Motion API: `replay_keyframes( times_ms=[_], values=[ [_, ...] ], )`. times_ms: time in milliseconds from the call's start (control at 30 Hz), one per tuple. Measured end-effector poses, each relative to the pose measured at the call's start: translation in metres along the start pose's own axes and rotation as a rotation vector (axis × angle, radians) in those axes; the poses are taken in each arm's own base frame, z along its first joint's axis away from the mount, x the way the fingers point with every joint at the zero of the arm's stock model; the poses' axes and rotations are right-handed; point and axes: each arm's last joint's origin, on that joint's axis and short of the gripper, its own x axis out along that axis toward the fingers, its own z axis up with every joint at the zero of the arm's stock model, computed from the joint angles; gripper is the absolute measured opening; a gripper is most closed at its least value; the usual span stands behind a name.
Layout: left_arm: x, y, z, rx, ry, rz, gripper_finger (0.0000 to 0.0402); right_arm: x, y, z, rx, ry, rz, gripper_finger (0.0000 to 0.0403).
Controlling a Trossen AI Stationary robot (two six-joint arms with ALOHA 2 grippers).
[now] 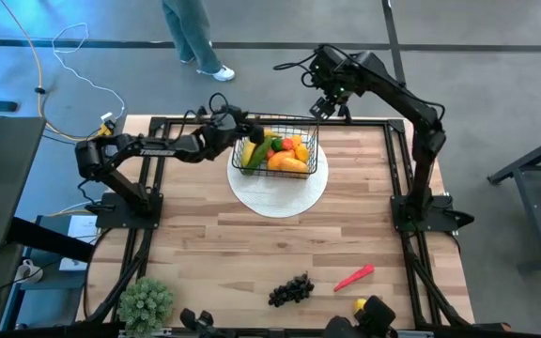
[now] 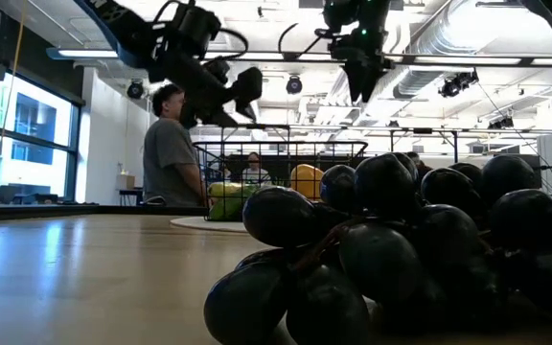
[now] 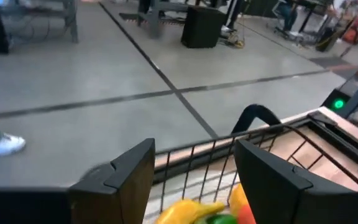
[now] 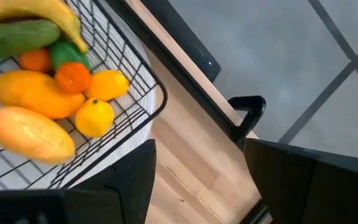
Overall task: Build produce basket
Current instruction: Put the carrot into the wire basket
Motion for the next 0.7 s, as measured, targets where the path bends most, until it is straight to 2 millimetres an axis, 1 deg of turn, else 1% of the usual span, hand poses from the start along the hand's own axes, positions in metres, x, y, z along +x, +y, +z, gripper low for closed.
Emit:
replay_keyframes(
  times_ms=[100,167,267,367,500,700],
  values=[
    [-0.004,-0.001,0.016,0.056,0.015,-0.009,0.0208,-0.010,-0.001,-0.004,0.005,-0.024,0.026,0.0227],
    [-0.009,-0.002,0.030,0.079,0.020,-0.030,0.0208,-0.017,0.000,-0.007,0.014,-0.040,0.073,0.0227],
    [-0.021,0.002,0.050,0.113,0.024,-0.046,0.0208,-0.026,0.003,-0.010,0.047,-0.057,0.120,0.0227],
    [-0.034,0.009,0.068,0.146,0.024,-0.050,0.0208,-0.031,0.011,-0.013,0.080,-0.045,0.147,0.0227],
    [-0.056,0.019,0.087,0.187,0.022,-0.073,0.0208,-0.032,0.031,-0.022,0.082,0.025,0.161,0.0227],
    [-0.084,0.031,0.098,0.239,0.044,-0.066,0.0208,-0.031,0.070,-0.037,0.074,0.104,0.180,0.0227]
  ],
)
